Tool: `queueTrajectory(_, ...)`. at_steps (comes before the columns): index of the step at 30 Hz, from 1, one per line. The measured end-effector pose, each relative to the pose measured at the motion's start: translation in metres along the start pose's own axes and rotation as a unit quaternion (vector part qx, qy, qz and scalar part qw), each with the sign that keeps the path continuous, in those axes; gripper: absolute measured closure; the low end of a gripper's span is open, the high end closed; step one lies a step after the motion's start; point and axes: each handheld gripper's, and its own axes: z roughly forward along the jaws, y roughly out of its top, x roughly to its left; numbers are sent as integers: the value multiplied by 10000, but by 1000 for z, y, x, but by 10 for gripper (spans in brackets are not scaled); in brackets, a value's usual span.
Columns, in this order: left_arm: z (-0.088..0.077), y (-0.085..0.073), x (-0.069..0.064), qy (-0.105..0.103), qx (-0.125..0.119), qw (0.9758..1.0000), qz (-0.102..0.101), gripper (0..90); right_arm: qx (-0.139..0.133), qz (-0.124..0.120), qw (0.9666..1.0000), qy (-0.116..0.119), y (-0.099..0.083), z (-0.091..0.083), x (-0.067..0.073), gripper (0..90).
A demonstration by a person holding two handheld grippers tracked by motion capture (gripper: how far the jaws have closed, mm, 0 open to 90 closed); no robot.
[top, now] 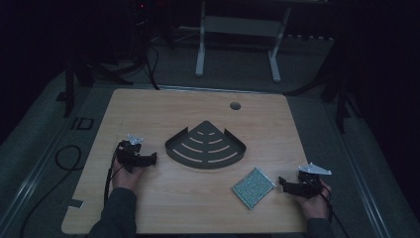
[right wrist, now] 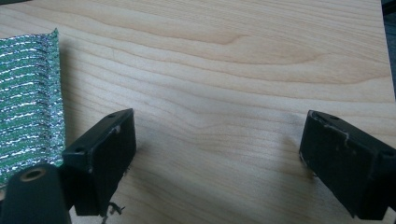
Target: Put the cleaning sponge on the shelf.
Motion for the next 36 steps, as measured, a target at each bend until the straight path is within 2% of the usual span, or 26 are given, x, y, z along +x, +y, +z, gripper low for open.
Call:
queueTrajectory(4,0,0,0,0,0,10000,0,41,-21,12,10000,-20,0,0,0,128)
queueTrajectory(6,0,0,0,0,0,10000,0,40,-39,124,9999,-61,0,-2,-1,153)
queueTrajectory(8,0,0,0,-3,1,10000,-1,40,-44,366,9993,-40,0,-5,-4,210)
queueTrajectory(10,0,0,0,-7,1,10000,1,38,-104,390,9991,-108,0,-10,-4,244)
queueTrajectory(12,0,0,0,-6,0,10000,2,38,-182,292,9993,-171,0,-17,-2,338)
queueTrajectory(15,0,0,0,-7,0,10000,2,38,-369,101,9992,-111,2,-30,6,494)
queueTrajectory(19,0,0,0,-7,2,10000,1,38,-358,-280,9989,-83,6,-38,17,599)
queueTrajectory(25,0,0,0,-7,2,10000,3,38,-457,-543,9975,19,9,-53,34,838)
queueTrajectory(30,0,0,0,-7,1,10000,2,38,-404,-689,9967,160,4,-61,52,862)
queueTrajectory(36,0,0,0,-7,1,10000,2,38,-275,-817,9957,342,-6,-61,73,872)
